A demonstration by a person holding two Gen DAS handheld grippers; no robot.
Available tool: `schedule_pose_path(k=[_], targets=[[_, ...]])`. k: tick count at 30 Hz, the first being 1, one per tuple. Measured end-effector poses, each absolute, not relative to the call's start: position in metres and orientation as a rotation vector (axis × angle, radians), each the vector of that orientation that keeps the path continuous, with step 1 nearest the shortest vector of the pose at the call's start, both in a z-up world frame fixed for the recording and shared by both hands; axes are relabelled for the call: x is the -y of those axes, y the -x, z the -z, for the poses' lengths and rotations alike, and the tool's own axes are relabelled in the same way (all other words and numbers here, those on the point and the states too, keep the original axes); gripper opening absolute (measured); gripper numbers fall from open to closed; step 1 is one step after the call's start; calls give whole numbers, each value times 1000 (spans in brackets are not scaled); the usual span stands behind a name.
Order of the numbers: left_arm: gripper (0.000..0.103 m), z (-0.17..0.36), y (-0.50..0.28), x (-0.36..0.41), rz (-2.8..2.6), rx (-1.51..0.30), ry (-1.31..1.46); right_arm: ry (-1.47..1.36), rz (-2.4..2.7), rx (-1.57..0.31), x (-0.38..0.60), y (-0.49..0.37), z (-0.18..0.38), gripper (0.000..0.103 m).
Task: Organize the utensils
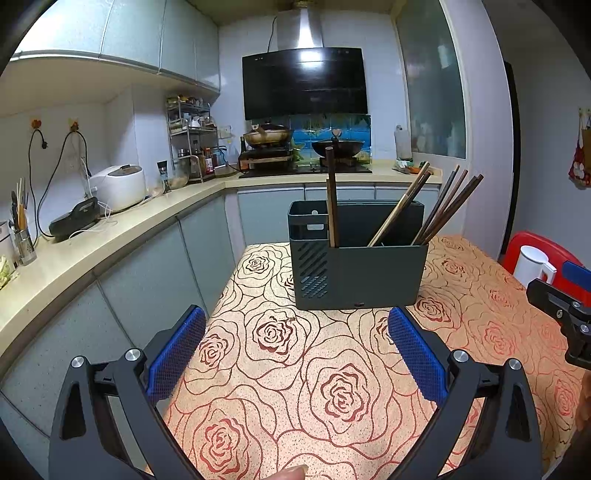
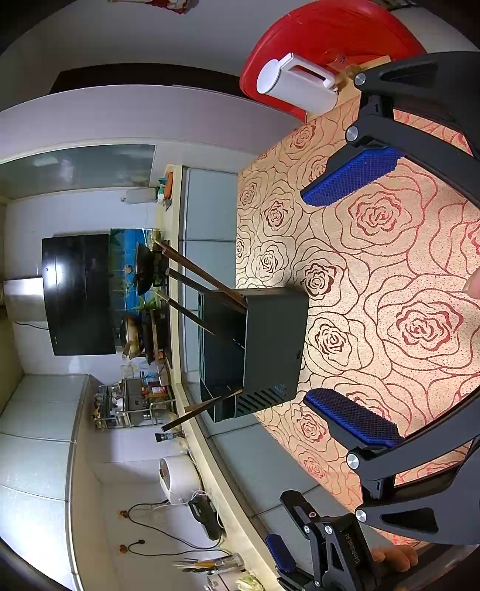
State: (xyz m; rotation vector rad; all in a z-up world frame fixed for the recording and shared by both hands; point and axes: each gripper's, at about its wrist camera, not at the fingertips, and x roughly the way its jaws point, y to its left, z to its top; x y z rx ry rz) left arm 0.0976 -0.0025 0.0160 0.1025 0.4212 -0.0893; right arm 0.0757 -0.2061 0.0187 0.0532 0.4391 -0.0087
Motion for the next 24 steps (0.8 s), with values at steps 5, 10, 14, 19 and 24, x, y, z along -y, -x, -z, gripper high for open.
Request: schedule_pose_path(k=[5,10,14,19,24], targets=[[96,-15,-99,2,96,-429,-95,-53,9,-442,206,-76,-19,96],[96,-15,-99,2,96,-415,-102,-55,8,-446,207,-76,-18,96],[96,-14,-99,2,106,-412,-96,-56,8,-445,208,-76,-18,96],[96,-14,-99,1,90,-411,-96,-57,7,-450,209,-77,-17,96],[96,-13,-104,-3,73,-443,-77,-56,4,-451,209,-77,-16,96]])
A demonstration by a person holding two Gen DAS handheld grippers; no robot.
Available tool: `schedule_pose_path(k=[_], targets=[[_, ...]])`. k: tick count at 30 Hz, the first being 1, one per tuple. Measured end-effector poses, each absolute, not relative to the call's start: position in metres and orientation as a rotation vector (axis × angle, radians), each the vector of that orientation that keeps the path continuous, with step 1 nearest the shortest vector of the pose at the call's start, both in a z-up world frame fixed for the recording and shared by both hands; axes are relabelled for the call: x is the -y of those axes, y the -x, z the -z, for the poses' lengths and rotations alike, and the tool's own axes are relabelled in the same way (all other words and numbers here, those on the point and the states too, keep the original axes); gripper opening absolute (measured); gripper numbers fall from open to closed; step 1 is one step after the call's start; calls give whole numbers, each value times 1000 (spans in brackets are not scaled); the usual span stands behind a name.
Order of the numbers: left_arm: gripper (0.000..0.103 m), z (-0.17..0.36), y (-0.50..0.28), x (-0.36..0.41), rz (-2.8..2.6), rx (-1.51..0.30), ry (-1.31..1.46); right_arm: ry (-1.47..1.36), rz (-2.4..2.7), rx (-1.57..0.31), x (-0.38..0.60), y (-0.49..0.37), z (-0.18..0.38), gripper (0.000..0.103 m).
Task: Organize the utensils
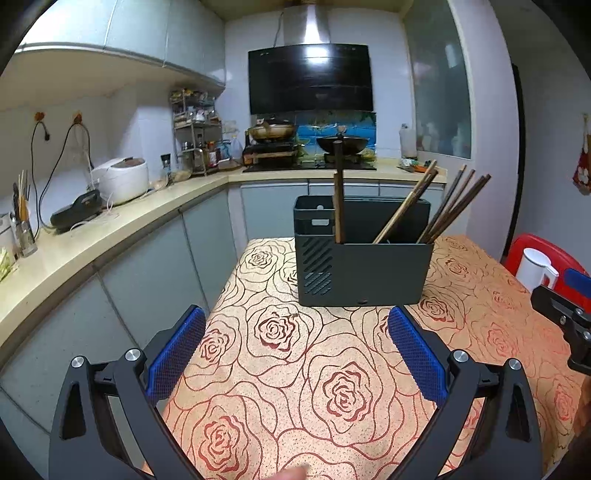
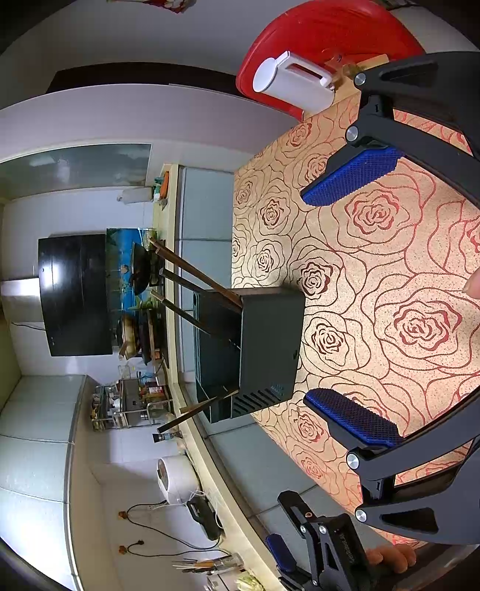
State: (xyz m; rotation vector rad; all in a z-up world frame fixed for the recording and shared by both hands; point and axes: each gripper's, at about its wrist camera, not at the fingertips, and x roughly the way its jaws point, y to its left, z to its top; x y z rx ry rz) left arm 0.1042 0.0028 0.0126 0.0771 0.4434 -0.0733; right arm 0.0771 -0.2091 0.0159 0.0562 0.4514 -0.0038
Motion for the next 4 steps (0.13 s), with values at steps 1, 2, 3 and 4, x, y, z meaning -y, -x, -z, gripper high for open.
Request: schedule_pose_path(k=[1,2,3,4], targets=[[96,-12,-105,-3,75,-449,-74,-56,3,-452,209,-77,-16,96],[96,-12,-106,-4,75,-454,-73,-57,3,-454,209,-78,-15,96],[96,-11,-106,-5,75,-456,-71,-57,2,-455,209,-78,-15,96],[96,-11,-106,-5,74,-457,-69,-57,2,-456,209,-78,-15,96]])
